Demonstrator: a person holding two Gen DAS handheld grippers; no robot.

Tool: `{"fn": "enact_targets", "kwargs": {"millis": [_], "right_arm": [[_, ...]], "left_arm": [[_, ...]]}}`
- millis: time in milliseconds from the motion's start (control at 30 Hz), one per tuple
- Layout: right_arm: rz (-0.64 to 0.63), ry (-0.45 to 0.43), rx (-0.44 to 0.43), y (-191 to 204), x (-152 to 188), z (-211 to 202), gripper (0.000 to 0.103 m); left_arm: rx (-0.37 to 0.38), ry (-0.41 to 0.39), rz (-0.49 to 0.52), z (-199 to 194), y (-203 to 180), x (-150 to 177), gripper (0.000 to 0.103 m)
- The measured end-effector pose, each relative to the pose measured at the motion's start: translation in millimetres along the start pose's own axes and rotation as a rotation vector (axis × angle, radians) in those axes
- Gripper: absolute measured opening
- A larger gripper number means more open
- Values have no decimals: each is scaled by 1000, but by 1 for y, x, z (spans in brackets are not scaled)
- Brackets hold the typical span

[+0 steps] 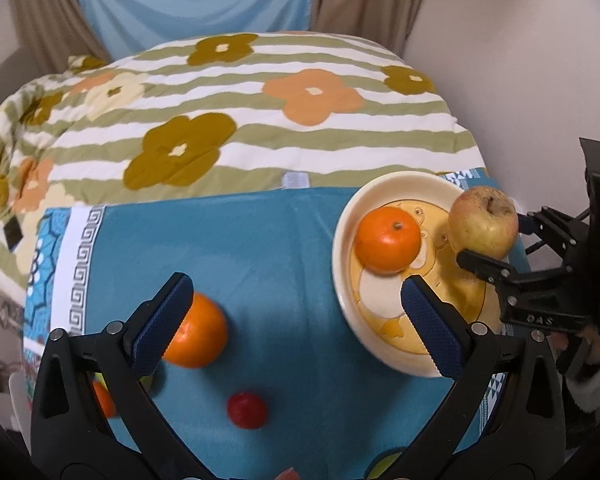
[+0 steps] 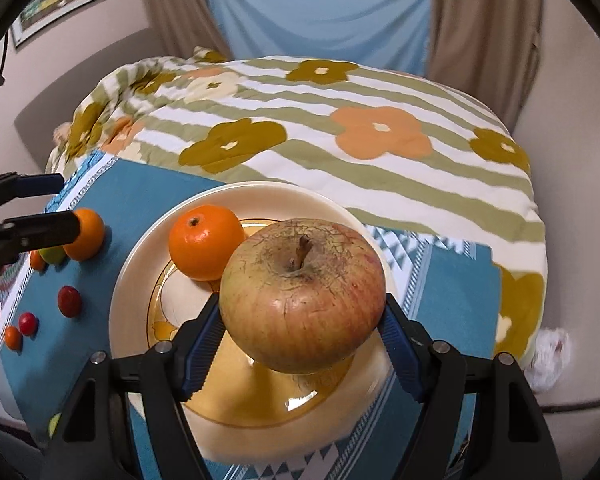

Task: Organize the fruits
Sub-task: 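Open both tools to release the fruits and withdraw from the bowl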

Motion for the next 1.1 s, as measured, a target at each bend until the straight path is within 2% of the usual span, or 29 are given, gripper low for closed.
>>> {"fn": "enact_targets", "kwargs": {"millis": [200, 533, 600, 633, 733, 1100], "right_arm": [[-79, -6, 15, 8, -3, 13, 71], [-113, 0, 10, 12, -2, 21, 72], [-103, -30, 14, 10, -5, 18, 86], [-101, -51, 12, 9, -5, 14, 103], [-98, -118, 7, 5, -7, 2, 103], [-59, -60, 53, 0, -1, -37, 103]], "left_arm": [[-21, -6, -40, -5, 6, 11, 103], [-39, -14, -73, -9, 6, 19, 103], [-45, -14, -75, -10, 6, 21, 103], [-48, -15, -77, -12, 6, 22, 103], [-58, -21, -85, -18, 6, 26, 103], [-118, -66, -92, -62, 7, 32, 103]]}}
Point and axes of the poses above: each gripper's, at about its wrist camera, not at the fingertips, and z roughly the way its jaws point, y to its left, x to its underside, the point moved 4 cm from there along z, roughly the way its jaws point, and after that the axes turned 15 degrees about x, right-handed, at the moved point
